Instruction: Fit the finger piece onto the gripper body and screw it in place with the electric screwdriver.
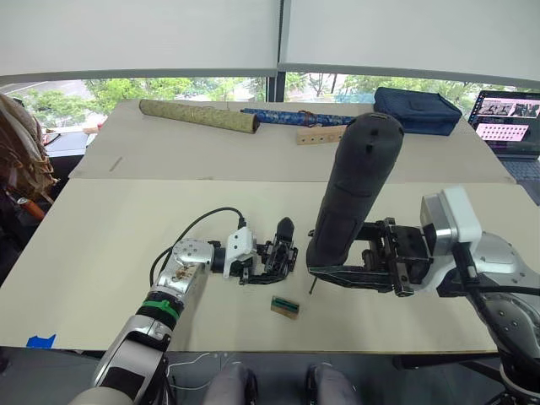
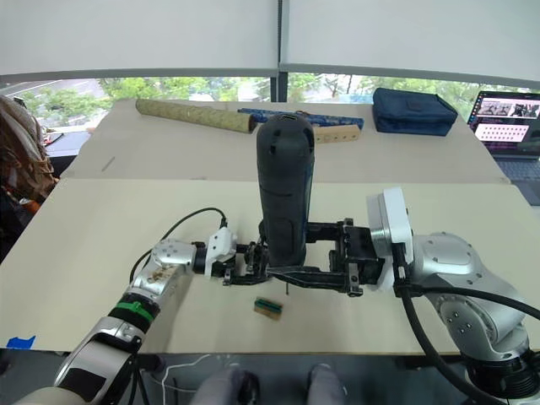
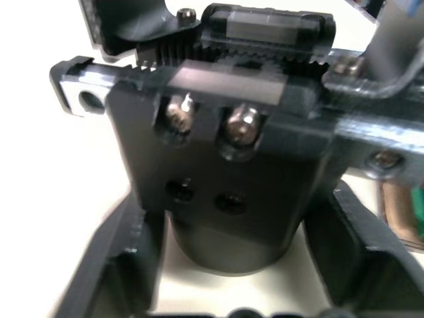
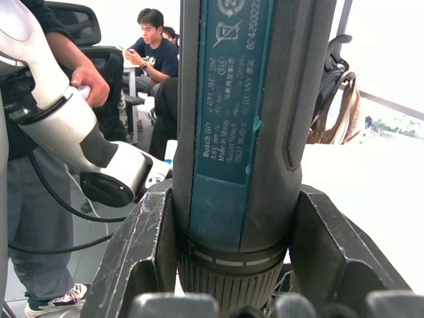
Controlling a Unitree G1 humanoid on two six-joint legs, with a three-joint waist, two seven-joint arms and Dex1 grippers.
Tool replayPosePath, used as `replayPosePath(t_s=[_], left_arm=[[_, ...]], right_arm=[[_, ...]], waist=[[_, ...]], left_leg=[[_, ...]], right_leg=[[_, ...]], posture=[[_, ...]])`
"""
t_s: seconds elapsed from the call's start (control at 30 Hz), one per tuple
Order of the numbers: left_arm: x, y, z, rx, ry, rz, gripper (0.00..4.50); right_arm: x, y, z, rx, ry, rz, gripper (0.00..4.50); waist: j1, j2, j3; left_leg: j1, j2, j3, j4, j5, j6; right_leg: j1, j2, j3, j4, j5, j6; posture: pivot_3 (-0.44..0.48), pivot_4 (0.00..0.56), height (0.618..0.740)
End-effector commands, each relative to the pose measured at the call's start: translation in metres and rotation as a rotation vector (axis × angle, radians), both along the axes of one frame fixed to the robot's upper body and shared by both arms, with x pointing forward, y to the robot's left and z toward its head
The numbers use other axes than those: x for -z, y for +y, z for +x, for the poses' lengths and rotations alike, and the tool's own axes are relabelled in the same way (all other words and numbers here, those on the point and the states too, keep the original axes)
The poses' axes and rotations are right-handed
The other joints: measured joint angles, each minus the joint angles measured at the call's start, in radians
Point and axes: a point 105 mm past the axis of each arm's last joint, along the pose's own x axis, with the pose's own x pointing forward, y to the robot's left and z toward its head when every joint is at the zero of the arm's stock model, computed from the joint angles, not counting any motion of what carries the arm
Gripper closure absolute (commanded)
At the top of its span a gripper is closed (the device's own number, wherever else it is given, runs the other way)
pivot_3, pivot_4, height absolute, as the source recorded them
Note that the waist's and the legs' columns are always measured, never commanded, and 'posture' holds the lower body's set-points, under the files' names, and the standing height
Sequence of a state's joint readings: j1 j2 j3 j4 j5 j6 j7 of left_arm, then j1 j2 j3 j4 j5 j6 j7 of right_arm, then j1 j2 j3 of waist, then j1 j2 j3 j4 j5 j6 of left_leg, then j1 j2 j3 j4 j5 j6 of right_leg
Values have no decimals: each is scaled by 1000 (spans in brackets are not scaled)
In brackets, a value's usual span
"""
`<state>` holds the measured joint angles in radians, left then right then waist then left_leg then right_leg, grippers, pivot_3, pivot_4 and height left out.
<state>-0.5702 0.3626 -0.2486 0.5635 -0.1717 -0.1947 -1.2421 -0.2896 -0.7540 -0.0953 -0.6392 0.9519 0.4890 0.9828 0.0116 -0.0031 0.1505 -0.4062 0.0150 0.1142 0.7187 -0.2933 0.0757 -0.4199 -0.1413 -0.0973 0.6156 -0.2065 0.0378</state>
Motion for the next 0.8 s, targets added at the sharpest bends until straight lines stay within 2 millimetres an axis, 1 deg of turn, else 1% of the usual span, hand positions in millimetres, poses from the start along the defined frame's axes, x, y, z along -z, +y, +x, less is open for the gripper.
replayPosePath(t_s=[0.03,0.17,0.23,0.3,0.43,0.53,0.67,0.8], left_arm=[[5,17,1,-75,9,2,18],[6,31,-16,-56,50,-5,18],[3,34,-23,-65,55,-17,18],[1,36,-26,-103,48,-28,18],[-4,25,-34,-148,45,-69,18],[-1,13,-40,-188,47,-70,18],[1,5,-33,-279,24,-76,18],[1,-6,-36,-279,55,-96,18]], right_arm=[[-13,-2,-9,-22,-59,26,2561],[-14,-2,-8,-20,-55,31,2561],[-14,-3,-7,-17,-56,31,2561],[-14,-4,-6,-13,-58,32,2561],[-14,-3,-4,-11,-62,34,2561],[-14,-2,-3,-9,-65,36,2561],[-14,-1,-3,-8,-67,35,2561],[-14,-1,-2,-5,-69,32,2561]], waist=[[-1,0,0],[-12,0,0],[-15,0,0],[-12,0,0],[-4,0,0],[3,0,0],[6,0,0],[7,0,0]], left_leg=[[0,0,0,0,0,0],[0,1,1,-1,0,-1],[1,1,1,-2,1,-2],[0,1,1,-3,1,-2],[0,1,1,-2,0,-1],[0,0,1,-2,0,0],[0,0,1,-2,0,0],[0,-1,1,-1,0,0]], right_leg=[[0,0,0,0,0,0],[-1,0,0,0,0,0],[-2,0,0,0,0,0],[-2,0,0,0,0,0],[-1,0,1,-2,0,0],[-1,-1,1,-2,0,0],[0,-1,0,-2,0,0],[0,-1,0,-1,0,0]], posture=[[0,150,740],[0,150,740],[0,150,740],[0,150,740],[0,150,740],[0,150,740],[0,150,740],[0,150,740]])
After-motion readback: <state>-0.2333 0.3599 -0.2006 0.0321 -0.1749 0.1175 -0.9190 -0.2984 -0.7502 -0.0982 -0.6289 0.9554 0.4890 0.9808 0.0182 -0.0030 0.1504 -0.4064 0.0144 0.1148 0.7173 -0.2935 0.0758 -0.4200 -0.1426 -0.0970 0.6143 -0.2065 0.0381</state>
